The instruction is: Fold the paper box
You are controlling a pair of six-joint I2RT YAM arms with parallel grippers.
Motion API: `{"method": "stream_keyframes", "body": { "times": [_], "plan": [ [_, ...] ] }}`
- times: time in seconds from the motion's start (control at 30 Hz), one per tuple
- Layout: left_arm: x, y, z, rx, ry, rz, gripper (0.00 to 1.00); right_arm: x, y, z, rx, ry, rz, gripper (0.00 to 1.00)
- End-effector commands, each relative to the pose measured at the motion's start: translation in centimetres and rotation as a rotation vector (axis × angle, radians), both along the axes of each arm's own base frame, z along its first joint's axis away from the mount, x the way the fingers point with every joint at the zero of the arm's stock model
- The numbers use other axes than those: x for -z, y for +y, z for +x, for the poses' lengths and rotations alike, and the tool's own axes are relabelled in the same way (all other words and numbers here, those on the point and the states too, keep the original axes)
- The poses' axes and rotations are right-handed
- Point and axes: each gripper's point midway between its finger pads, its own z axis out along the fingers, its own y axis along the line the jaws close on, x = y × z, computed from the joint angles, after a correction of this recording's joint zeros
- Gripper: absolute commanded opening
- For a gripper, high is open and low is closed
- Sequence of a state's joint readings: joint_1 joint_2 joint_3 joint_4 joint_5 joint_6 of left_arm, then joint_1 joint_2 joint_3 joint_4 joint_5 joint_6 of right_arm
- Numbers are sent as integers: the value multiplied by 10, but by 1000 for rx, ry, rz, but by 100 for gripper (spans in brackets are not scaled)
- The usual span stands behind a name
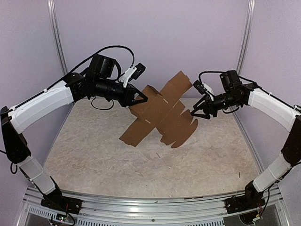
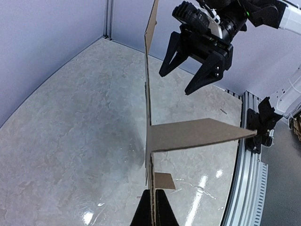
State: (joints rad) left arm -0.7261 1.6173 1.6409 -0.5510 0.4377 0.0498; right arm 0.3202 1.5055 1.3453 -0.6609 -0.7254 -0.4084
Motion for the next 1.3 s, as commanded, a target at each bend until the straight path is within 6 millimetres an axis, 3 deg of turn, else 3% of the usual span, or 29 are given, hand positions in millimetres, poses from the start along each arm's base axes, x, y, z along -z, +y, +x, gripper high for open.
{"method": "stream_keyframes", "body": {
  "times": [0.0,0.37,0.53,0.87,1.1,1.27],
  "plan": [
    [-13,-7,-6,9,67,-114,0,-15,22,7,-24,-57,27,59],
    [-14,-3,-12,19,136,-189,0,-21,35,1,-85,-169,17,60],
    [-17,4,-8,8,143,-228,0,-15,46,-14,-153,-140,39,47],
    [-4,11,6,-57,181,-226,0,-24,49,-16,-150,-194,21,5],
    [9,22,31,-194,267,-259,0,-19,56,-31,-186,-242,-33,4],
    [32,24,42,-225,366,-282,0,2,66,-39,-213,-242,-96,8]
  ]
}}
